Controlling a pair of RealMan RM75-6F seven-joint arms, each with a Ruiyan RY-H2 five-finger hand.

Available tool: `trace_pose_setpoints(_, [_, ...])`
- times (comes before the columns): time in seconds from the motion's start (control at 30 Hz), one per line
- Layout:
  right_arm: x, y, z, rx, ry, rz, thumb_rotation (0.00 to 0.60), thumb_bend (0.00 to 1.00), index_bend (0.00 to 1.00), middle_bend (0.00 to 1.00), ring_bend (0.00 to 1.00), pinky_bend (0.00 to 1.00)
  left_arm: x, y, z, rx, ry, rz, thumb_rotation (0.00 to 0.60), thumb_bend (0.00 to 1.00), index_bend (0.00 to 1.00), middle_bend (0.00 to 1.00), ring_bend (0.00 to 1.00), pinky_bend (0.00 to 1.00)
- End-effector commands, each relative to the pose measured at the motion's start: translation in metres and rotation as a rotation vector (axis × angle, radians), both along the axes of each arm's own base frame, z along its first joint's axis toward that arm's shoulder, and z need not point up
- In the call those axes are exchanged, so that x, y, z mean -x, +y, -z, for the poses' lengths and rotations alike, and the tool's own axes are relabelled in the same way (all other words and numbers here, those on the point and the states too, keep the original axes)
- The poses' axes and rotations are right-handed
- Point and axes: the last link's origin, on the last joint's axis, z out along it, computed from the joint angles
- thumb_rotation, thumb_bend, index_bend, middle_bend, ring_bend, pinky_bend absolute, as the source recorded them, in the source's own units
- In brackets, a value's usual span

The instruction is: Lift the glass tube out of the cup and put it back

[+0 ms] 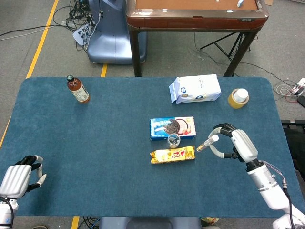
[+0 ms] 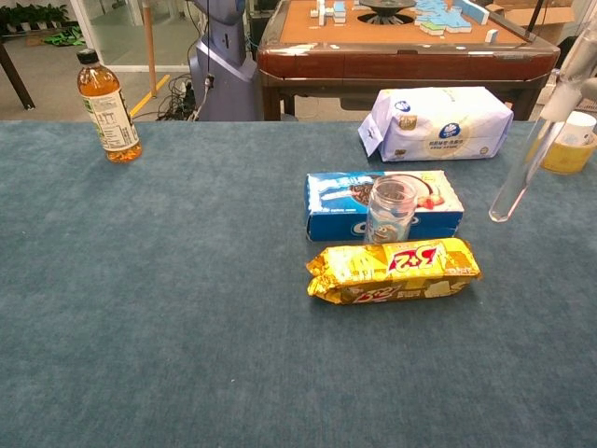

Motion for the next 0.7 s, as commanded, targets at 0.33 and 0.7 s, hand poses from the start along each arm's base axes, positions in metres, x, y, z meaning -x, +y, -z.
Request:
trace_pose_setpoints(0.33, [-0.021, -0.017, 0.010, 0.074, -0.108, -0.088, 0.600, 0.58, 0.62, 0.53, 0.29, 0.22, 0.000, 0.000, -0.001, -0.002, -0.005, 0.000, 0.600, 0.33, 0.37, 0.35, 0.25, 0.41])
trace_pose_setpoints(0.7, [-0.039, -0.036, 0.021, 0.068, -0.132, -0.101, 0.600, 0.58, 0.62, 0.53, 0.29, 0.22, 0.000, -0.001, -0.002, -0.005, -0.010, 0.001, 0.600, 0.33, 0.37, 0.35, 0.25, 0.41])
